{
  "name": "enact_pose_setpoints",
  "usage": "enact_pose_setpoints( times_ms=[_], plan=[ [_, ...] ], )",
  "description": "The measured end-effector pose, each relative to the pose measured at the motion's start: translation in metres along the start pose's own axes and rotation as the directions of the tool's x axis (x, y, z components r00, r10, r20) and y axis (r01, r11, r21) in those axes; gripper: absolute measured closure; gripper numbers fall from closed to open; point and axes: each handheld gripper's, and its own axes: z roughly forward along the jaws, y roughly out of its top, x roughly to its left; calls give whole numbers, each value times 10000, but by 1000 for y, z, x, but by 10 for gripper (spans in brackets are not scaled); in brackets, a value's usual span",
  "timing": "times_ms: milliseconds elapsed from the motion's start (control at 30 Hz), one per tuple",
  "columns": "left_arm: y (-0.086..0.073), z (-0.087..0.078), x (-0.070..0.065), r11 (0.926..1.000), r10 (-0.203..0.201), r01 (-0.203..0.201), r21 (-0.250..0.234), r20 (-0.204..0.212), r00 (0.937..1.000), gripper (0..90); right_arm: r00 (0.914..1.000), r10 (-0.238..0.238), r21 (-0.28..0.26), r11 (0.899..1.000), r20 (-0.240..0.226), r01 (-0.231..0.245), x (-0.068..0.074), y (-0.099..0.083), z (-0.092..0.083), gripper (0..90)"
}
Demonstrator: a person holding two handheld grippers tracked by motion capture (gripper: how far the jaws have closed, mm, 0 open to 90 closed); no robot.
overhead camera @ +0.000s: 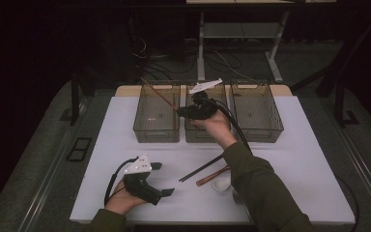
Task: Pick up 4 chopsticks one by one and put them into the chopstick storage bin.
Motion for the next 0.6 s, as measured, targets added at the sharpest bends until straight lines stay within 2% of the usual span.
enact_pose_setpoints(
  times_ms=[600],
  plan=[
    [0, -1, 1, 10000, 84, -84, -18, 125, 9999, 0, 9995, -144, 430, 9990, 265, 132, 13, 29, 55, 838]
  ],
)
